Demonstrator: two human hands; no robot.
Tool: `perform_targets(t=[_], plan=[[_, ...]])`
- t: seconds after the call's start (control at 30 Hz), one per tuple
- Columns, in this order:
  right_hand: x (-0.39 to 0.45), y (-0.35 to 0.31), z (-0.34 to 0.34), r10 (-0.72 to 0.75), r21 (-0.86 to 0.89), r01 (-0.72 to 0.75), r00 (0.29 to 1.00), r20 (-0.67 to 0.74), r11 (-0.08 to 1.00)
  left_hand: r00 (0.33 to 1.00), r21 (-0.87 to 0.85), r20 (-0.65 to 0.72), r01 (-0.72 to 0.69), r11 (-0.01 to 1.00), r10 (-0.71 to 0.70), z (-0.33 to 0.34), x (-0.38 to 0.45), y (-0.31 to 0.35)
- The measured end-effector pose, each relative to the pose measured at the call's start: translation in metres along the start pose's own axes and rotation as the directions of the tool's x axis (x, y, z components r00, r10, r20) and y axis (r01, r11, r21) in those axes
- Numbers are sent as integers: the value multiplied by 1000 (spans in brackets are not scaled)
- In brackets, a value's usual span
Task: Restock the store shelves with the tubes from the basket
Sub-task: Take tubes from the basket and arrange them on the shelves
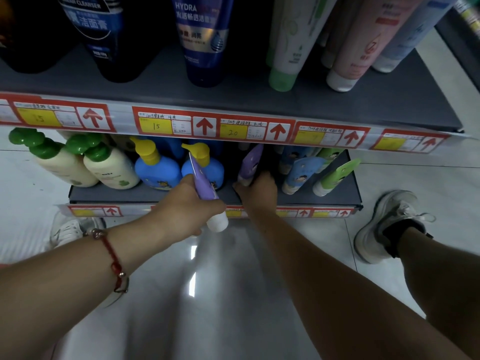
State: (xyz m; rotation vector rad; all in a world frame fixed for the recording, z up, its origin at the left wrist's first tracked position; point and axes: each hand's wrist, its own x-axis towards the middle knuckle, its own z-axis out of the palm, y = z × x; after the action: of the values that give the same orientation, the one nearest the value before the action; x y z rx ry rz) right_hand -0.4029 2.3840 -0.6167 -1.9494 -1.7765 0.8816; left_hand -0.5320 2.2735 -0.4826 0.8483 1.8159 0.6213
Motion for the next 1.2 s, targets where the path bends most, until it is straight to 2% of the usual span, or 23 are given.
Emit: perform_targets(t=[0.13,0.4,0.57,0.63,0.73,0.8,0.87,0.93,0.97,1.0,1.07,1.2], plan=[[3,4,4,-72,-31,72,997,-24,997,1000,-4,-11,2,1000,-2,-1,1,1],[22,-6,16,4,-16,-5,1000,-29,1000,1000,17,-1,9,1000,-9,1,7,-1],[24,-10,18,-19,-59,17,999,-28,998,1000,92,15,-17,996,15,6,14,-1],[19,-13,14,-7,18,8,999,-40,1000,999,105,15,-32,994,31,9,16,0],[-1,-6,-5,0,284,14,999,-48,959,999,129,-7,-46,991,47,17,20,2],[-21,2,-23,-21,438,12,1000,17,899,998,159,-38,-51,986,58,23,22,5],[-33,9,-37,-59,556,-66,977,203,829,994,202,-76,-61,977,78,29,25,10],[-35,11,-45,-150,601,-160,889,432,783,989,216,-109,-72,974,98,36,29,15],[-37,10,-49,-208,581,-157,833,512,799,987,222,-120,-78,972,107,38,31,17],[-37,10,-52,-257,545,-109,794,550,831,985,232,-128,-84,969,116,41,34,18],[-39,13,-58,-308,484,11,785,538,875,983,236,-127,-100,967,133,47,40,20],[-32,19,-61,-297,365,160,885,359,917,979,186,-111,-148,971,171,63,50,22]])
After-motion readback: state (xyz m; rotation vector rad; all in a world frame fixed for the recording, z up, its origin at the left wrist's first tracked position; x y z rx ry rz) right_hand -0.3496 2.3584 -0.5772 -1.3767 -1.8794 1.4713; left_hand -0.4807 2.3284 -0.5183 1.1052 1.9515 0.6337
